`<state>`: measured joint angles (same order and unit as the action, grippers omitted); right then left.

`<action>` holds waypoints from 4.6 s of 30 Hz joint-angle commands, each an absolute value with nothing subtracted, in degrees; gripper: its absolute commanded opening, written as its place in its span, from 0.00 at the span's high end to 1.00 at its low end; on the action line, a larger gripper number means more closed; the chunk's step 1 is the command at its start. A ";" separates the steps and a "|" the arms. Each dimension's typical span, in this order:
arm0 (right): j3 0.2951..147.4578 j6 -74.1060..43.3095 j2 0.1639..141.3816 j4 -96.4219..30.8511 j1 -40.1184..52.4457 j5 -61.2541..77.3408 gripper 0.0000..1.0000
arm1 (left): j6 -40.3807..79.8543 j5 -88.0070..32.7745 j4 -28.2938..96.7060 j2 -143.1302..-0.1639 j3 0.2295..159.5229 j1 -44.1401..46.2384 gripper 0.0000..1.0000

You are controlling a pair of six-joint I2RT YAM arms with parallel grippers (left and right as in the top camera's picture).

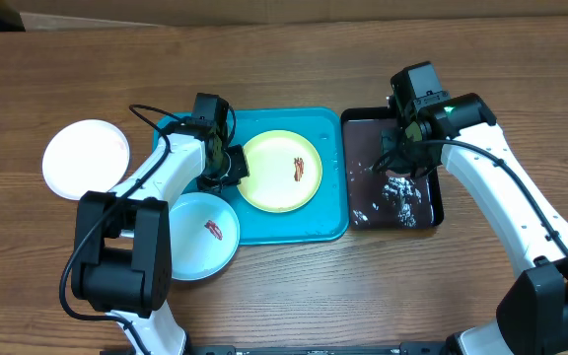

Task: Clean dirty plates on tray and stack at the side
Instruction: 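Lift the sponge and carry it over the yellow plate, then scrub the yellow plate's sauce with the sponge while the left gripper holds it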

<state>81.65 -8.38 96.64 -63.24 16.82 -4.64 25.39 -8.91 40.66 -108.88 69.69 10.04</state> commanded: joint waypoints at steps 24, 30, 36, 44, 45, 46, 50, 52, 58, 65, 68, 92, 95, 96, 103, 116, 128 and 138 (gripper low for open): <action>81.69 -8.75 98.04 -63.35 16.67 -4.45 0.96 | 31.09 -7.46 41.50 -109.40 69.04 10.55 0.96; 85.38 -8.60 98.37 -64.18 16.69 -7.42 0.96 | 30.85 -7.46 41.52 -109.40 69.04 10.55 0.96; 93.76 -8.58 98.39 -64.45 17.87 2.48 0.96 | 30.87 -7.51 40.14 -109.40 69.04 10.57 0.96; 94.15 -8.82 99.44 -51.57 20.73 20.56 0.96 | 30.87 -8.51 38.59 -109.40 69.04 10.55 0.96; 94.15 -8.82 99.92 -50.94 21.47 19.92 0.96 | 30.89 -8.58 38.54 -109.40 69.04 10.55 0.96; 94.15 -8.86 100.49 -50.26 22.57 18.90 0.96 | 30.89 -8.58 38.54 -109.40 69.04 10.55 0.96; 94.15 -9.26 104.88 -49.06 28.08 10.02 0.96 | 30.87 -8.51 38.48 -109.40 69.04 10.55 0.96; 94.15 -10.07 106.78 -49.08 30.79 2.26 0.96 | 30.85 -8.40 38.52 -109.40 69.04 10.55 0.96; 94.15 -10.74 111.63 -48.21 37.69 -15.73 0.96 | 30.85 -8.43 38.52 -109.40 69.04 10.55 0.96; 94.15 -10.74 116.81 -46.26 41.54 -24.10 0.96 | 30.63 -8.38 38.63 -109.40 69.04 10.55 0.96; 94.15 -10.76 118.63 -45.34 41.63 -24.45 0.96 | 30.61 -8.38 38.70 -109.40 69.04 10.55 0.95; 94.08 -12.10 128.11 -42.48 40.75 -25.41 0.96 | 29.67 -8.38 39.00 -109.40 69.04 10.55 0.96; 94.08 -12.99 129.97 -42.65 40.69 -25.21 0.96 | 29.34 -8.40 39.07 -109.40 69.04 10.55 0.96; 94.08 -13.63 130.45 -42.68 40.69 -25.23 0.96 | 29.34 -8.38 39.07 -109.40 69.04 10.55 0.96; 94.04 -13.78 132.81 -42.72 40.69 -13.87 0.96 | 29.12 -8.38 39.09 -109.40 69.04 10.55 0.96; 94.02 -13.76 132.81 -44.38 40.77 8.29 0.96 | 28.93 -8.40 39.09 -109.40 69.04 10.55 0.96; 95.88 -13.50 132.75 -43.99 39.48 23.83 0.96 | 28.93 -8.43 39.11 -109.40 69.04 10.55 0.96; 107.92 -10.28 129.86 -52.90 31.05 34.79 0.96 | 28.69 -8.36 39.18 -109.40 69.04 10.55 0.96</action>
<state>103.66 -11.64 131.17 -51.88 33.98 29.89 29.85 -7.22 39.24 -108.90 69.36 10.11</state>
